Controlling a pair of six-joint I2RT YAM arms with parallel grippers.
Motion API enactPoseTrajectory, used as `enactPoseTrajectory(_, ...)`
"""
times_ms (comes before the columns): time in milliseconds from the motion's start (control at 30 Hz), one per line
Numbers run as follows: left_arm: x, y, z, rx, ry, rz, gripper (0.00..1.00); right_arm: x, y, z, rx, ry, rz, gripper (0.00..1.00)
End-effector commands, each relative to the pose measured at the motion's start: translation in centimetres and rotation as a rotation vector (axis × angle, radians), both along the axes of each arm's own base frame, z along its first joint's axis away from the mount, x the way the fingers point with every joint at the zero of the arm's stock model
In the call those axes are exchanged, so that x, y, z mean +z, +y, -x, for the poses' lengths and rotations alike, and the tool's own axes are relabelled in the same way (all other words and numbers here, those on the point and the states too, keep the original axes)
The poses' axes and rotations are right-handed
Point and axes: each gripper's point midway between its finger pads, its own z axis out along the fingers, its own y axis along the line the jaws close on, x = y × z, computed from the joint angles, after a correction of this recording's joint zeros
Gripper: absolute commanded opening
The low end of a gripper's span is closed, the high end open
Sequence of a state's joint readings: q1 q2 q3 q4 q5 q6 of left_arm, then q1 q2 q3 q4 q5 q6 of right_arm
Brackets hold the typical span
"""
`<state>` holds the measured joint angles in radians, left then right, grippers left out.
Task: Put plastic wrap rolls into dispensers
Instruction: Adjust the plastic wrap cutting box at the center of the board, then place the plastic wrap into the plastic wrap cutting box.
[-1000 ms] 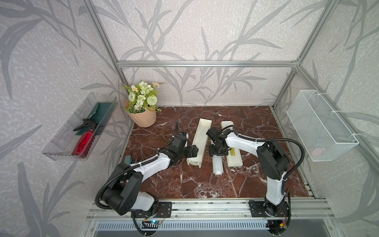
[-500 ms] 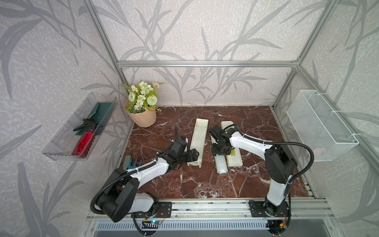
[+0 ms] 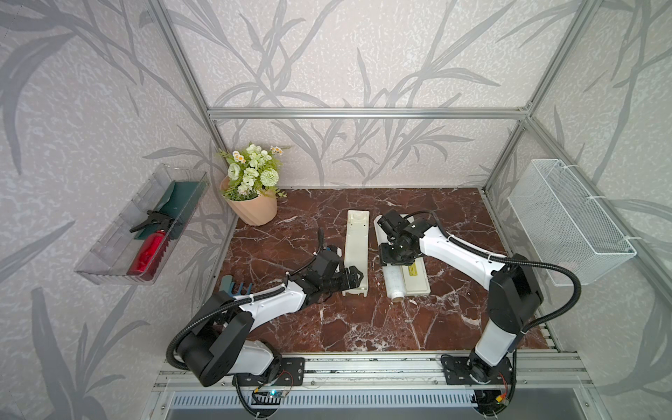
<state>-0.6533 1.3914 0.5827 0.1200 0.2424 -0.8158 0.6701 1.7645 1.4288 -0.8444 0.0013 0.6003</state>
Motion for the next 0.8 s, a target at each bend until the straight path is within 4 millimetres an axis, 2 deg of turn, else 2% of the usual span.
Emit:
enactPoseTrajectory(0, 2.3, -1.5, -1.0, 0.006, -0.042, 0.068, 0.87, 5.3, 1.8, -2.1, 0.005, -0.134, -0.117, 0.25)
enactPoseTrajectory(67, 3.0, -1.6, -1.2, 0.005, -0.057, 0.072, 0.88, 6.0, 2.3, -2.3, 0.007, -0.147, -0.142, 0.25)
enactPoseTrajectory(167, 3.9, -0.6, -1.1, 0.014, -0.080, 0.020, 0.89, 6.7, 3.6, -2.8, 0.015, -0.162, -0.171, 0.25)
enactPoseTrajectory(367, 6.3, 5.0, -1.6, 0.132, -0.150, -0.164, 0.94, 7.5, 7.5, -3.7, 0.047, -0.197, -0.211, 0.25)
enactPoseTrajectory(467, 6.7, 7.5, -1.7, 0.178, -0.117, -0.199, 0.95, 7.4, 9.4, -4.4, 0.015, -0.194, -0.236, 0.25)
enactPoseTrajectory(567, 6.8, 9.3, -1.6, 0.204, -0.095, -0.232, 0.95, 6.7, 11.1, -5.2, -0.005, -0.207, -0.232, 0.25)
enactPoseTrajectory(667, 7.3, 10.2, -1.6, 0.218, -0.113, -0.240, 0.95, 5.5, 12.0, -6.0, -0.036, -0.210, -0.223, 0.25)
enactPoseTrajectory(767, 7.5, 10.7, -1.4, 0.225, -0.116, -0.247, 0.95, 4.2, 12.0, -6.7, -0.072, -0.235, -0.197, 0.25)
